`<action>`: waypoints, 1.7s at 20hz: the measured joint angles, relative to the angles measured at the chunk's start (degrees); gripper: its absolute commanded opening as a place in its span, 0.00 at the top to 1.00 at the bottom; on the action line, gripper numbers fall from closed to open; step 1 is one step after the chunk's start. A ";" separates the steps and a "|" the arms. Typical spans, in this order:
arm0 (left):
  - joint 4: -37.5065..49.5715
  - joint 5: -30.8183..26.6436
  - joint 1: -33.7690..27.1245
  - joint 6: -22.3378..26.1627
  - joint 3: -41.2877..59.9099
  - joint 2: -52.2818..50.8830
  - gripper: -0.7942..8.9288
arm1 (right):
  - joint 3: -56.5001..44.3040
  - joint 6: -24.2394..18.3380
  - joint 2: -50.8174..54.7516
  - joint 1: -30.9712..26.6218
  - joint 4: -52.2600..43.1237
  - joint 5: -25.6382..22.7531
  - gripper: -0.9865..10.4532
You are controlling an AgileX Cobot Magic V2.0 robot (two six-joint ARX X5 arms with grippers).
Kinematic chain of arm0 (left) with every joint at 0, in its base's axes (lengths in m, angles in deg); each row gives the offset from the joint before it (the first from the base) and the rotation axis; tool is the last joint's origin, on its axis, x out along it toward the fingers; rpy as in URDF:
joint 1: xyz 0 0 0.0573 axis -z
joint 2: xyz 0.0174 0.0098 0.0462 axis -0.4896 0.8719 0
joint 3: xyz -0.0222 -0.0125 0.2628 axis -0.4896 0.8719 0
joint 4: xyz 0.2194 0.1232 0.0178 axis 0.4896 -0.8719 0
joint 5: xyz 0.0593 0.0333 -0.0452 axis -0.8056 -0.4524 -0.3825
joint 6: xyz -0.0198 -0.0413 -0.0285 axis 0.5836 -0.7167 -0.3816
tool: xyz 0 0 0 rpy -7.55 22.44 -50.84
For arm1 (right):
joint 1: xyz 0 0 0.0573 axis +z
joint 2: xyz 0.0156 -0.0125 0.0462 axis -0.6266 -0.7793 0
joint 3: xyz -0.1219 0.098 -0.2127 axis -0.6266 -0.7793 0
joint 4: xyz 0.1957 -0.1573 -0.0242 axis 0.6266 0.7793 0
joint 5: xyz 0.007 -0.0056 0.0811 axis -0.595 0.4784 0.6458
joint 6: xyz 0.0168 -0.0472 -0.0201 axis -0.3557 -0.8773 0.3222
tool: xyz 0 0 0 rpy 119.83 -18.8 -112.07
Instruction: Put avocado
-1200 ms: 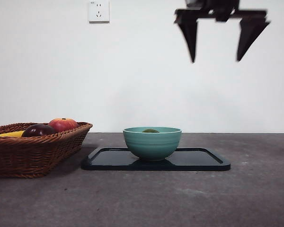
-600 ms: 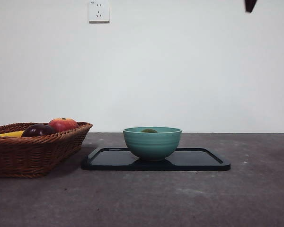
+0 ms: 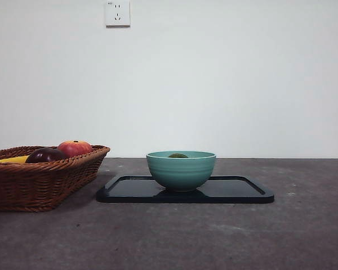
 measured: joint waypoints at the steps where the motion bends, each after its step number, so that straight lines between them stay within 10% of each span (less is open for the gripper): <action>1: 0.00 0.00 0.00 0.00 0.00 0.00 0.34 | 0.00 0.00 1.22 0.00 -0.07 0.57 0.43; 8: 0.00 0.00 0.00 0.00 0.00 0.00 0.40 | 0.00 0.00 3.23 0.07 -0.11 0.35 0.47; 11: -0.07 0.00 0.00 0.17 0.00 0.00 0.91 | 0.00 0.02 3.23 0.07 -0.11 0.28 0.92; 27: -0.22 0.00 -0.15 0.13 0.00 0.00 0.89 | -0.02 0.26 3.23 0.11 -1.36 0.24 0.90; 34: 7.48 -2.71 -19.04 5.53 2.54 -0.07 0.89 | -0.02 0.26 3.23 0.13 -1.36 0.24 0.90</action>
